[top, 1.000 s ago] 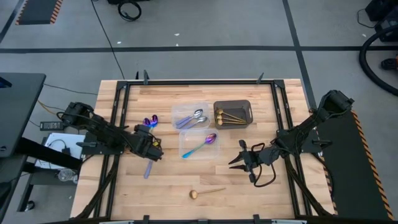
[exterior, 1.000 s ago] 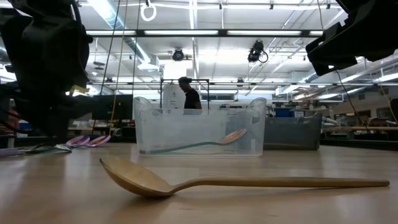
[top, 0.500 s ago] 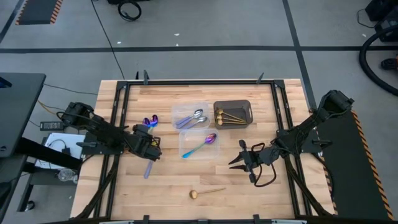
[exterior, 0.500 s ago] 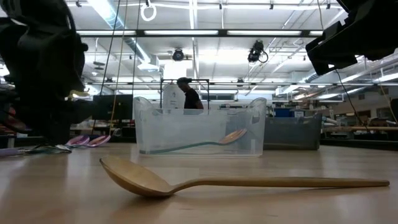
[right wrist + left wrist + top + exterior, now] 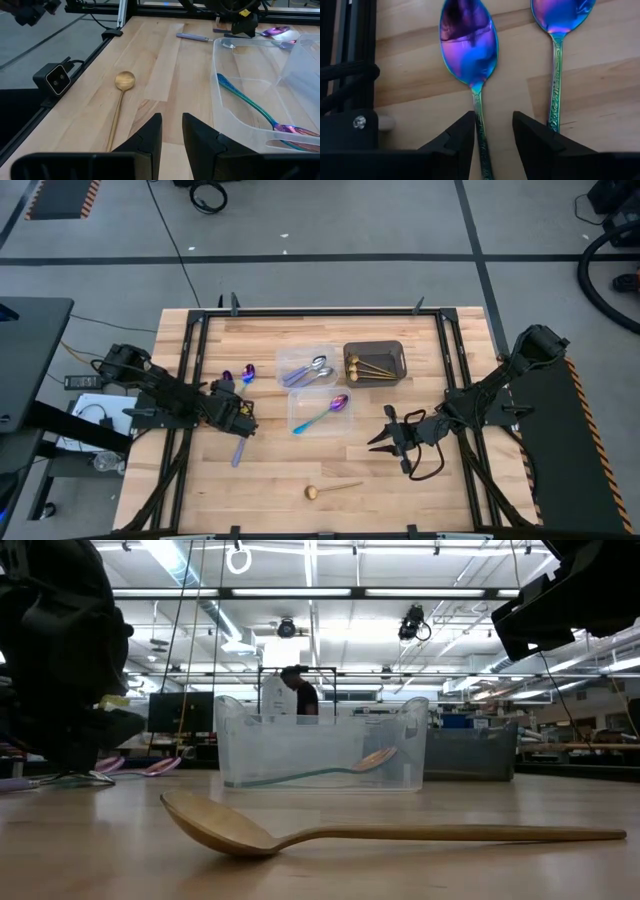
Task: Sort silverware by color (type)
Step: Put the purple spoon into the bottom transparent bin
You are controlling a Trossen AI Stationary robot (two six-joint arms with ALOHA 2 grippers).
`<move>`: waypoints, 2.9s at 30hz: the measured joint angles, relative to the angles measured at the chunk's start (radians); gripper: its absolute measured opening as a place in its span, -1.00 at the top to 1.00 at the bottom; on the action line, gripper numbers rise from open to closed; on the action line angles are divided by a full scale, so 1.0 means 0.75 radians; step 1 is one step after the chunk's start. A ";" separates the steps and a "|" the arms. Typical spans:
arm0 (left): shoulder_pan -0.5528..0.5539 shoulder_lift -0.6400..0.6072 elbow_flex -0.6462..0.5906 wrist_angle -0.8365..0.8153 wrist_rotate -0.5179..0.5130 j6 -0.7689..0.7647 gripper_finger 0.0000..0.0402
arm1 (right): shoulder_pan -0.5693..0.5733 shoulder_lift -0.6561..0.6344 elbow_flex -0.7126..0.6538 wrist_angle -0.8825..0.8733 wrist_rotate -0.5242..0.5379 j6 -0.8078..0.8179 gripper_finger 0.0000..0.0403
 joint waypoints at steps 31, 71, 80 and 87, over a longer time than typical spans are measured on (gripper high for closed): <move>-0.003 -0.053 -0.045 0.079 0.075 0.060 0.91 | 0.000 0.000 0.000 0.001 0.000 0.000 0.57; 0.093 -0.150 0.274 0.969 -0.315 1.182 0.91 | 0.000 0.000 -0.001 0.000 0.005 -0.012 0.57; 0.129 -0.114 0.275 1.376 -0.223 1.363 0.91 | 0.000 0.000 0.000 0.004 0.005 -0.032 0.57; 0.128 0.042 0.280 1.706 -0.153 1.512 0.91 | 0.000 0.001 0.000 0.025 0.005 -0.041 0.57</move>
